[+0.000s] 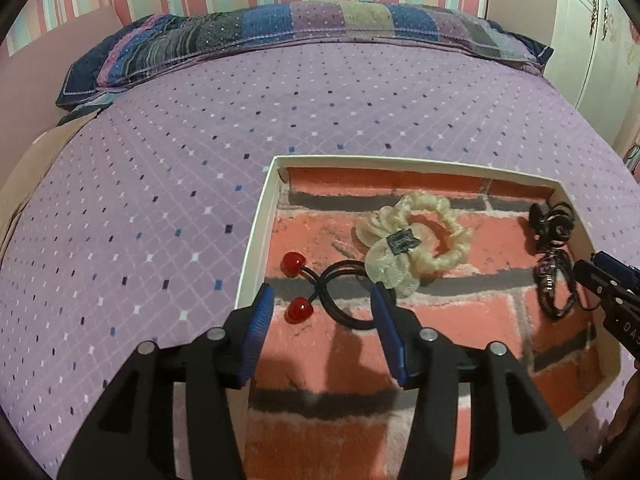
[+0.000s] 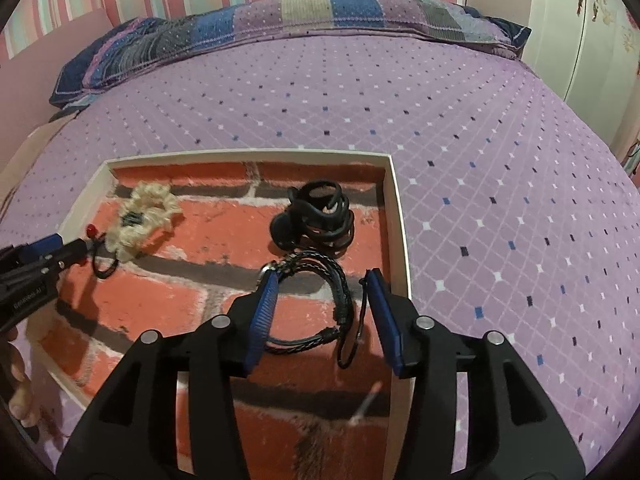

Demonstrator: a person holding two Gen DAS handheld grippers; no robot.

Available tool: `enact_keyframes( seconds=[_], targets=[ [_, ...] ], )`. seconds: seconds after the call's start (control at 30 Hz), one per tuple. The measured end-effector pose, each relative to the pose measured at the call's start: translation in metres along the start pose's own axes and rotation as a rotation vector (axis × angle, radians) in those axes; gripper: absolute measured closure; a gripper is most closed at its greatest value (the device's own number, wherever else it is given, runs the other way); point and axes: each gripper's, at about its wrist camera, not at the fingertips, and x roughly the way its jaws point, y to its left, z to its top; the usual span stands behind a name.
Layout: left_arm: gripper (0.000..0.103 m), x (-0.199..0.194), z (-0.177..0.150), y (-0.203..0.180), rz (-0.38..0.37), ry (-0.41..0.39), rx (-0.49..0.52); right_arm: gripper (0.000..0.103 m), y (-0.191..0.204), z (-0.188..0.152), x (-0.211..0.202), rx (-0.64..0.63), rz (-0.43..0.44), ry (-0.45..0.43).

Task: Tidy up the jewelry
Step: 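Withdraw both tools toward the wooden bead bracelet and orange scrunchie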

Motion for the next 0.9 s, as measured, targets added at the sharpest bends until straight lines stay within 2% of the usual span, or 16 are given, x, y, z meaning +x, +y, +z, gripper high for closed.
enact_keyframes(
  seconds=[0.37, 0.6, 0.7, 0.9],
  targets=[
    [0.045, -0.088, -0.03, -0.001, 0.003, -0.074, 0.013, 0.056, 0.001, -0.021, -0.074, 0.002, 0.003, -0.031],
    [0.043, -0.155, -0.076, -0.001, -0.001, -0.113, 0.007, 0.056, -0.003, -0.063, -0.135, 0.0, 0.012, -0.049],
    [0.034, -0.177, -0.098, 0.001, -0.003, -0.12, -0.003, 0.056, -0.007, -0.082, -0.159, -0.002, 0.017, -0.068],
    [0.034, -0.223, -0.151, -0.006, -0.01, -0.141, 0.011, 0.054, -0.017, -0.133, -0.209, -0.014, 0.031, -0.11]
  ],
)
